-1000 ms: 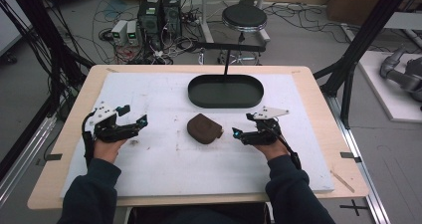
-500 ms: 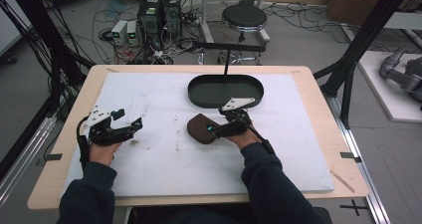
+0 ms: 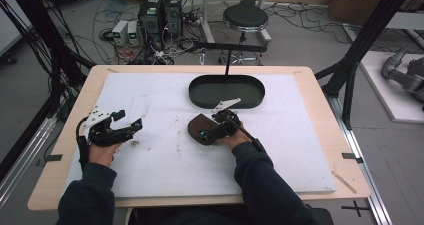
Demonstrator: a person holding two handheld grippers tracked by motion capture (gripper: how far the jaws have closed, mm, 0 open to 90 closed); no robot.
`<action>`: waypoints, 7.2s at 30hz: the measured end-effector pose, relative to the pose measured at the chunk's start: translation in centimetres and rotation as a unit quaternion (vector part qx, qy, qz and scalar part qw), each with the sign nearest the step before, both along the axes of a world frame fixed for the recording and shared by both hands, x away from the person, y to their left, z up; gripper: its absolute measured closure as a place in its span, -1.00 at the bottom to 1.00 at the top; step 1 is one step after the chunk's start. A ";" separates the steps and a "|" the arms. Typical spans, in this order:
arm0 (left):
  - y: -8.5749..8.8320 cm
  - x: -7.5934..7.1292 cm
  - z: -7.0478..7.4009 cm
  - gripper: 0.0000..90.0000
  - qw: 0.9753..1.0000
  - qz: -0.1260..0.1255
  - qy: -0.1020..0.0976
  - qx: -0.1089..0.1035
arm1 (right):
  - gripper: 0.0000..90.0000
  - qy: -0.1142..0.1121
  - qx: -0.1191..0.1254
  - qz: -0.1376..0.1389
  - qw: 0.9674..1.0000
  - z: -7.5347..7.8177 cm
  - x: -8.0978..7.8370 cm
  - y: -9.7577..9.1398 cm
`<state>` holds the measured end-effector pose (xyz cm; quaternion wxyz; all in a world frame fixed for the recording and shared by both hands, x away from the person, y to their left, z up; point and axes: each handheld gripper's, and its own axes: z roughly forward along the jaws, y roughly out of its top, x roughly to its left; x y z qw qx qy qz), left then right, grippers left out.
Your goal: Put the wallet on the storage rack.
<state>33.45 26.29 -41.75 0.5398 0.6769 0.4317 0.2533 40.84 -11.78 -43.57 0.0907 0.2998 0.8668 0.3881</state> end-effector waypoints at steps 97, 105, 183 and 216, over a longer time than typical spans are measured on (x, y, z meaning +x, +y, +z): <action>-0.2 -0.1 0.0 -0.48 1.000 -0.011 -0.007 0.000 | 0.44 -0.054 0.018 0.012 0.998 4.2 -1.0 -5.7; -0.2 -0.1 0.0 -0.48 1.000 -0.014 -0.008 0.002 | 0.44 -0.070 0.031 -0.044 0.996 6.2 2.7 -6.9; -0.8 0.0 0.0 -0.54 1.000 -0.014 -0.014 0.002 | -0.53 -0.143 0.039 -0.160 0.976 4.9 -6.2 -18.2; -1.1 -0.2 -0.1 -0.54 1.000 -0.022 -0.017 0.008 | -0.53 -0.135 0.018 -0.155 0.979 3.8 -6.0 -18.0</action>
